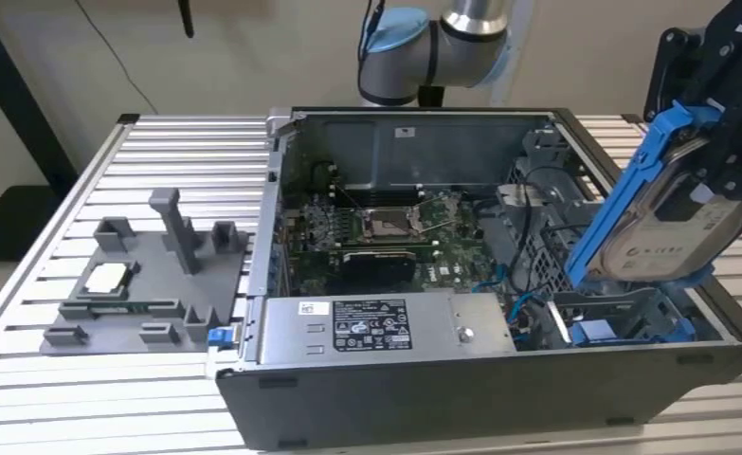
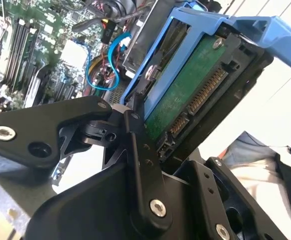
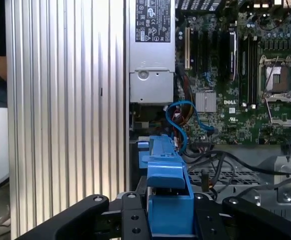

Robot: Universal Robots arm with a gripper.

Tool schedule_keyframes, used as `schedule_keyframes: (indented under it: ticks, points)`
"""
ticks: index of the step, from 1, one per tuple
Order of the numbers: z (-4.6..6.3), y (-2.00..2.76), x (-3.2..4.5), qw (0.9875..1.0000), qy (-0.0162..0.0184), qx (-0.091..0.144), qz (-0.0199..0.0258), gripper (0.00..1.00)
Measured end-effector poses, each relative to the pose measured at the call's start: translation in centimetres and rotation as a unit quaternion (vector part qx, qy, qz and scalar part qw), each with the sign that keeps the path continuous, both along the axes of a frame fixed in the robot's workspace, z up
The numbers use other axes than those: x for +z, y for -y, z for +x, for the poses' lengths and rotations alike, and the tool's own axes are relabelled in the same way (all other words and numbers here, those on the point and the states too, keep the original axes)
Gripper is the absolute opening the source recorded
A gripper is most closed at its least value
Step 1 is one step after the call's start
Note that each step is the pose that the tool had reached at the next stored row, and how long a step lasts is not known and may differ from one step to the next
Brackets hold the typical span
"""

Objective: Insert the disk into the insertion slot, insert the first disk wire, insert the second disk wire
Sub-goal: 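Insert the disk into the insertion slot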

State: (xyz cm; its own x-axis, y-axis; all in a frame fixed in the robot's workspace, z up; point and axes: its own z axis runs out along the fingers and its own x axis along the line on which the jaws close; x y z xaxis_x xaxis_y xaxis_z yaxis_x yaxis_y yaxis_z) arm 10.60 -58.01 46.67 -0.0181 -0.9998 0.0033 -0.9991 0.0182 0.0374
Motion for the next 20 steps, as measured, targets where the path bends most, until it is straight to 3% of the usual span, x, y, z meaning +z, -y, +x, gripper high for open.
schedule_keyframes:
  ticks: [11,20]
  points:
    - [0.22,0.01,-0.98,1.0000,0.0000,0.000,0.0000,0.33]
    - [0.23,0.01,-1.03,1.0000,0.0000,0.000,0.0000,0.33]
